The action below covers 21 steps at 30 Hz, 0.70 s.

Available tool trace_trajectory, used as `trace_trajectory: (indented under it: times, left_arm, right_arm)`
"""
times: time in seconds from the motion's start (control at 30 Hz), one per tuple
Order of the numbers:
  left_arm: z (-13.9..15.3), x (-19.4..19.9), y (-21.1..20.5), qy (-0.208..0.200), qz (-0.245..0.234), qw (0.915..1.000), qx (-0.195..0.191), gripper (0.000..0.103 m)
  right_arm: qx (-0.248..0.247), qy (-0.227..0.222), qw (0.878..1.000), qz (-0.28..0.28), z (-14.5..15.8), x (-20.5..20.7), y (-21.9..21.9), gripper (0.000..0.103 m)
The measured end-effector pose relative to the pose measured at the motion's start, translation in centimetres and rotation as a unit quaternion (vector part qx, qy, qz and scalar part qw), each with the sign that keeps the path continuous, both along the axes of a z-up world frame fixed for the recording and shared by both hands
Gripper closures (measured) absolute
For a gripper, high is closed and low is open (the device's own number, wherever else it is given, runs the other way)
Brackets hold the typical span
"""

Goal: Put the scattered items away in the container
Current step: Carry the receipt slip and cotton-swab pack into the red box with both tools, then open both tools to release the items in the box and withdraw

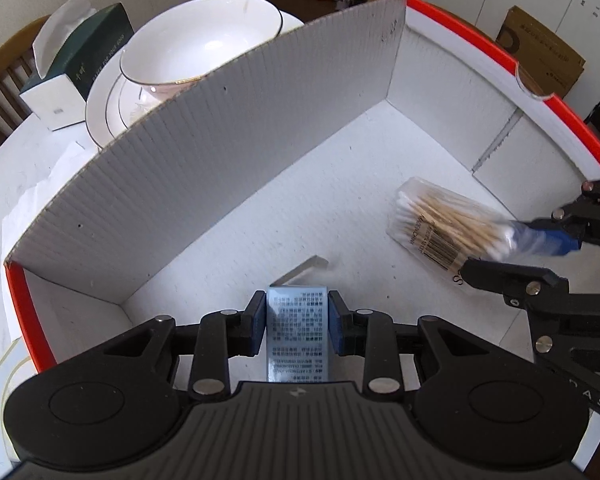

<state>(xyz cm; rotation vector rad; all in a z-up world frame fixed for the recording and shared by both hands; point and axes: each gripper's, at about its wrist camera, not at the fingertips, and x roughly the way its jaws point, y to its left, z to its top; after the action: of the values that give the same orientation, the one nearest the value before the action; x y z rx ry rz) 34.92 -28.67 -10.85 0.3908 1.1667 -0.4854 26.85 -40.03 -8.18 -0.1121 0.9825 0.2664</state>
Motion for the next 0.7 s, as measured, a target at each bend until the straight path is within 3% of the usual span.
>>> trace_trajectory:
  times: [0.27,0.33,0.4,0.47,0.7]
  left_arm:
    - [0.5,-0.5,0.5,0.003,0.001,1.0,-0.005,0.072]
    - [0.7,-0.7,0.6,0.0,-0.001,1.0,-0.003,0.064]
    - [0.9,-1.1,0.7,-0.012,-0.004,0.9999,-0.004,0.038]
    - [1.2,-1.4,0.7,-0.02,-0.01,0.9997,-0.01,0.037]
    - [2.5,-2.6,0.9,-0.044,-0.017,0.9985,-0.027,0.037]
  right_arm:
    - [-0.001,0.01,1.0,0.005,-0.1,0.1,-0.1,0.073]
    - [-0.003,0.011,1.0,0.005,-0.1,0.0,-0.2,0.071]
    - [-0.002,0.01,1.0,0.005,0.0,-0.2,-0.4,0.064]
    - [0.001,0.004,1.0,0.006,0.3,-0.4,-0.6,0.054]
    - [0.009,-0.007,1.0,0.01,1.5,-1.0,-0.8,0.054]
